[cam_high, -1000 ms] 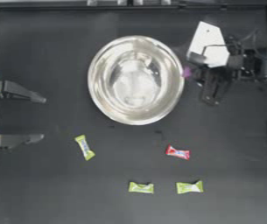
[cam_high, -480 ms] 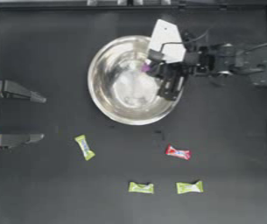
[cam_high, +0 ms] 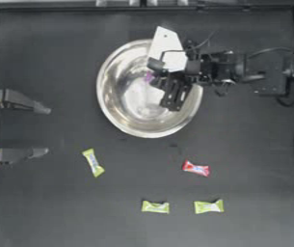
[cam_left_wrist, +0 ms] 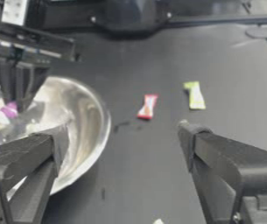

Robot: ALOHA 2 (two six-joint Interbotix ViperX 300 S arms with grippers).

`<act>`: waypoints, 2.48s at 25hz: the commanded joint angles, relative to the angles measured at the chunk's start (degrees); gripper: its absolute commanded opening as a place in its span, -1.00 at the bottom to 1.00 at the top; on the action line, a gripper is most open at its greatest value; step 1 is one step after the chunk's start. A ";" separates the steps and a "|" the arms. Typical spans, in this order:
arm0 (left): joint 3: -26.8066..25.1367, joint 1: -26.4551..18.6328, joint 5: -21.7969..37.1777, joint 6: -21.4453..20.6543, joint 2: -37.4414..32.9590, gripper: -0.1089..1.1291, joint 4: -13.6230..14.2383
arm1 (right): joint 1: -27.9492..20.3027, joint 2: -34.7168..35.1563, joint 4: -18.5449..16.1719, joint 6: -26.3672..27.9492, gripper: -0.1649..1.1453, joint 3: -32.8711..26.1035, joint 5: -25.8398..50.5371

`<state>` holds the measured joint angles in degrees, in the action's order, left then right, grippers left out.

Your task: Put candies in bowl

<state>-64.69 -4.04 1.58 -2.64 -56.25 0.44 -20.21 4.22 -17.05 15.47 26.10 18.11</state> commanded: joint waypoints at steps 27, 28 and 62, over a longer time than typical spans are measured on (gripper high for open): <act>7.82 -0.53 21.80 -0.62 7.56 0.83 2.02 | 6.68 -42.89 2.81 0.97 0.74 23.73 -14.41; 8.35 -0.53 22.59 -0.62 8.70 0.83 2.64 | 7.03 -44.74 2.81 0.88 0.74 25.14 -15.47; 26.63 4.57 34.37 -9.32 44.74 0.83 4.92 | 10.99 -57.04 4.83 1.05 0.74 36.30 -21.53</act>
<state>-39.90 0.26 35.86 -11.69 -11.51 5.45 -9.23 -53.00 -12.66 16.52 63.11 -2.99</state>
